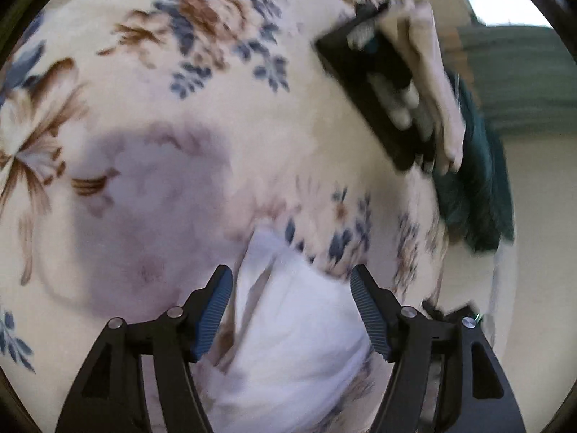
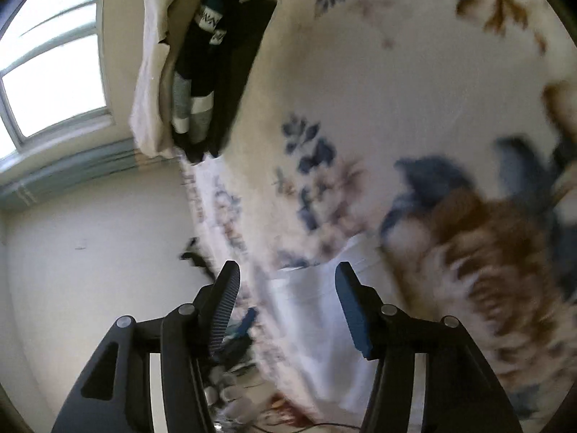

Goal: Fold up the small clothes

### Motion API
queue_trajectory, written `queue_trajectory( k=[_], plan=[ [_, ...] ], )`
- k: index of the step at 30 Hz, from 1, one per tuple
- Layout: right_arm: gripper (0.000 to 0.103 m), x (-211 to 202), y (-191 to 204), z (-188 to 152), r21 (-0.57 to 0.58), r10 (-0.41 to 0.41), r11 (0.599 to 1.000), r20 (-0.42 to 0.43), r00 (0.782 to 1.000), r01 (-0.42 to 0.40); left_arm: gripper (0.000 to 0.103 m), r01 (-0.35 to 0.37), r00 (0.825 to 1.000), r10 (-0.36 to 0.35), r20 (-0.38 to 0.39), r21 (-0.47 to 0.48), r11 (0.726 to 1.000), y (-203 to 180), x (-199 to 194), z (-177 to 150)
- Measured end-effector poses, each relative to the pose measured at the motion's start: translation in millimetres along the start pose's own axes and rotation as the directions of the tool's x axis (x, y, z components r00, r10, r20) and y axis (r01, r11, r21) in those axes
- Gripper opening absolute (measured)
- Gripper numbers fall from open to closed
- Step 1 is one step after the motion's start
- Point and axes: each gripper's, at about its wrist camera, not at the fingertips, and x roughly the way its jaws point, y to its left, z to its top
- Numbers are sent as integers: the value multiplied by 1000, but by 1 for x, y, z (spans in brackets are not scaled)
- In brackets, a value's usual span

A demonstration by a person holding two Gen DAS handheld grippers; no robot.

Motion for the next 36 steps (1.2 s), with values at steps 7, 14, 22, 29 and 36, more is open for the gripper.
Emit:
queue_trajectory(
  k=[7, 14, 22, 29, 36],
  plan=[
    [58, 23, -27, -10, -37, -110, 994, -120, 987, 106, 37, 40, 995, -35, -91, 51, 998, 1, 41, -12],
    [2, 16, -14, -7, -39, -100, 994, 57, 993, 102, 2, 43, 999, -42, -26, 77, 996, -2, 28, 5],
    [3, 32, -15, 5, -66, -229, 971, 37, 973, 231, 5, 29, 995, -25, -94, 39, 999, 14, 40, 17],
    [51, 0, -21, -17, -122, -247, 963, -57, 967, 239, 54, 30, 998, -28, -47, 33, 999, 22, -8, -27],
    [51, -5, -67, -71, -101, -202, 978, -232, 952, 183, 54, -15, 987, 10, -161, -25, 1000, 46, -5, -105]
  ],
)
